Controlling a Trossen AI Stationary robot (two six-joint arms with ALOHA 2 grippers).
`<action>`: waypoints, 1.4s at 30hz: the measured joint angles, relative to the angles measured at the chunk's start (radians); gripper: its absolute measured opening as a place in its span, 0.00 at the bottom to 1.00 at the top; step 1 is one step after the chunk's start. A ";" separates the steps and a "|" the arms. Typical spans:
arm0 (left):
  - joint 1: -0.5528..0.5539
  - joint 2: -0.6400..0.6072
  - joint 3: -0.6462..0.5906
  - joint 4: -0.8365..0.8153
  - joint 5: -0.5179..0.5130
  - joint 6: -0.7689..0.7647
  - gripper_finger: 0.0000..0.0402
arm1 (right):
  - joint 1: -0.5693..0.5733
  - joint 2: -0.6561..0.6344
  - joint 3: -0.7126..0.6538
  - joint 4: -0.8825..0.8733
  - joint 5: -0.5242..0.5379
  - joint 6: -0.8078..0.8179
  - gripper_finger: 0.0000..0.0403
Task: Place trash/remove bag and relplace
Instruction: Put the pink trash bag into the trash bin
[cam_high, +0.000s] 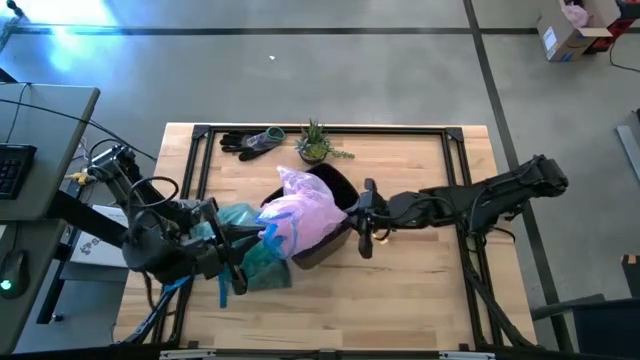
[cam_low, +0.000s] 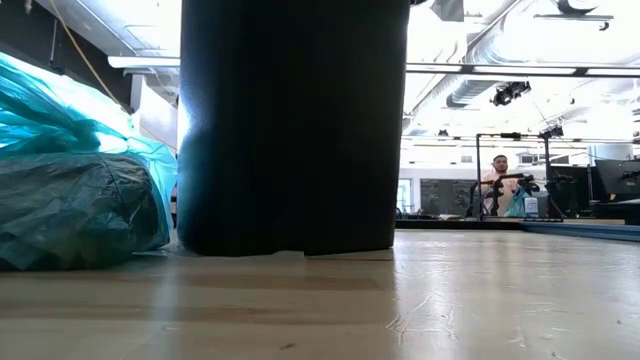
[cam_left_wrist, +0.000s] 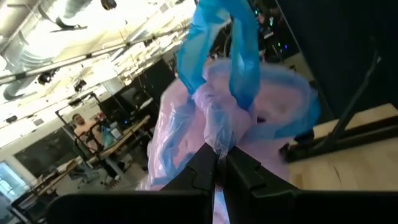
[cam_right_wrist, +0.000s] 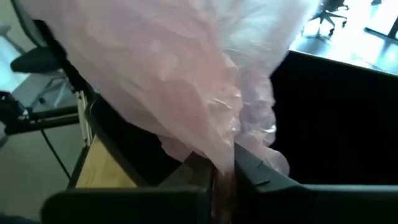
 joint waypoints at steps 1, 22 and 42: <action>0.006 0.000 0.000 -0.025 0.002 -0.024 0.00 | 0.005 0.001 0.000 0.002 -0.001 -0.009 0.04; 0.036 0.001 -0.001 -0.163 -0.060 -0.090 0.00 | 0.244 -0.008 0.381 -0.450 0.388 -0.081 0.58; 0.035 0.001 -0.001 0.039 -0.113 0.019 0.00 | 0.193 0.018 0.396 -0.487 0.427 -0.171 0.56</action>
